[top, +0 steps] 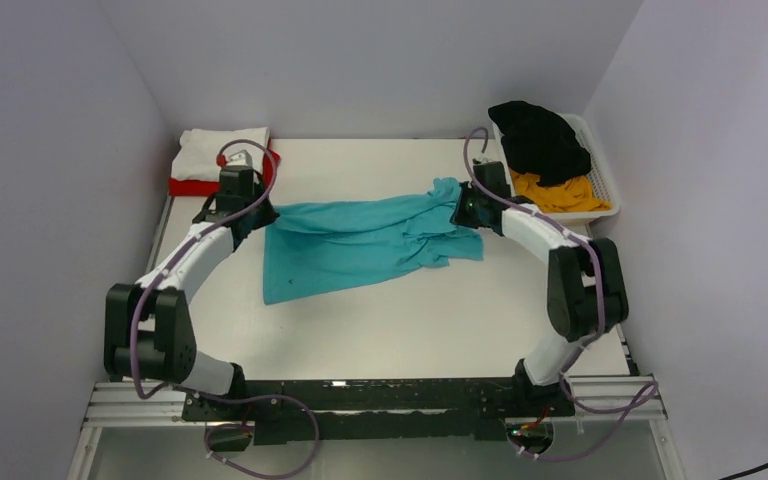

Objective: Fold and stack the t-shirts
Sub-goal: Flatten out the tshirt

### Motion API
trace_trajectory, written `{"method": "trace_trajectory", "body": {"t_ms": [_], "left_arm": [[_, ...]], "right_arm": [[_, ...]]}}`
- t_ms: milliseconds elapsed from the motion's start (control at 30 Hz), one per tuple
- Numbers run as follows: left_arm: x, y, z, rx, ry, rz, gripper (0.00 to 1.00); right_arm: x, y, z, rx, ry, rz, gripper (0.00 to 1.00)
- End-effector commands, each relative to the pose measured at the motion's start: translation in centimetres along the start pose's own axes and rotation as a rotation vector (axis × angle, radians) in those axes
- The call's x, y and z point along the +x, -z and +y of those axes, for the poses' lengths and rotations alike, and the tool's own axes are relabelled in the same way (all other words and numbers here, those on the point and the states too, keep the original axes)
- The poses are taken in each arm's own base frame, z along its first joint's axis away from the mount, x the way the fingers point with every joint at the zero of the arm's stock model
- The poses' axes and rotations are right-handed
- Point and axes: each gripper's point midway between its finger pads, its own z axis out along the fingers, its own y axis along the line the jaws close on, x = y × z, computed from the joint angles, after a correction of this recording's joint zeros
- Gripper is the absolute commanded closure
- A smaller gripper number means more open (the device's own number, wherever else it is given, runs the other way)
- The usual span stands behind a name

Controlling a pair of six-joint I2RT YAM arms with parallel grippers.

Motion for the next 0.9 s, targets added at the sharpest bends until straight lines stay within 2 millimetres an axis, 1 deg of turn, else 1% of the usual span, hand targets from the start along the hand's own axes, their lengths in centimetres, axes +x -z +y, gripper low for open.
{"method": "trace_trajectory", "body": {"t_ms": [0,33,133,233,333,400,467,500,533,567,633,667,733,800,833,867], "left_arm": [[-4.2,4.8,-1.6,0.07,-0.001,-0.166,1.0],[-4.9,6.0,-1.9,0.088,0.001,-0.201,1.0],[-7.7,10.8,-2.8,0.144,0.009,-0.329,1.0],[-10.1,15.6,-3.5,0.191,0.007,-0.46,1.0],[-12.3,20.9,-4.1,0.242,0.001,-0.588,1.0],[-13.5,24.1,-4.3,0.27,-0.006,-0.666,1.0],[-14.2,26.6,-4.3,0.288,-0.011,-0.732,1.0],[-14.3,27.4,-4.3,0.292,-0.014,-0.749,1.0],[-14.3,27.8,-4.1,0.287,-0.014,-0.756,1.0],[-14.0,27.7,-3.8,0.276,-0.008,-0.747,1.0],[-13.1,26.8,-3.4,0.267,-0.002,-0.718,1.0],[-12.4,25.9,-3.1,0.257,0.004,-0.694,1.0],[-10.6,23.3,-2.3,0.229,0.019,-0.631,1.0],[-8.6,20.2,-1.6,0.202,0.034,-0.552,1.0],[-7.3,18.6,-1.3,0.19,0.049,-0.505,1.0],[-6.0,16.9,-1.0,0.177,0.054,-0.453,1.0]], "right_arm": [[-5.5,7.7,3.2,-0.11,0.033,-0.23,1.0],[-6.4,9.4,4.0,-0.142,0.04,-0.271,1.0],[-8.7,14.6,5.6,-0.207,0.063,-0.393,1.0],[-11.0,20.1,6.5,-0.23,0.072,-0.525,1.0],[-13.0,25.7,7.3,-0.257,0.094,-0.653,1.0],[-13.7,28.5,7.5,-0.262,0.102,-0.707,1.0],[-13.9,30.3,7.8,-0.272,0.12,-0.735,1.0],[-13.8,30.6,7.7,-0.268,0.122,-0.73,1.0],[-13.5,30.4,7.5,-0.256,0.112,-0.713,1.0],[-13.0,30.0,7.1,-0.246,0.097,-0.694,1.0],[-11.3,28.2,6.3,-0.223,0.07,-0.626,1.0],[-10.2,27.1,5.7,-0.21,0.053,-0.586,1.0],[-7.7,24.0,4.4,-0.172,0.021,-0.478,1.0],[-5.0,20.5,3.1,-0.13,0.002,-0.351,1.0],[-3.3,18.3,2.1,-0.096,-0.011,-0.273,1.0],[-1.8,16.6,1.2,-0.064,-0.031,-0.201,0.99]]}}
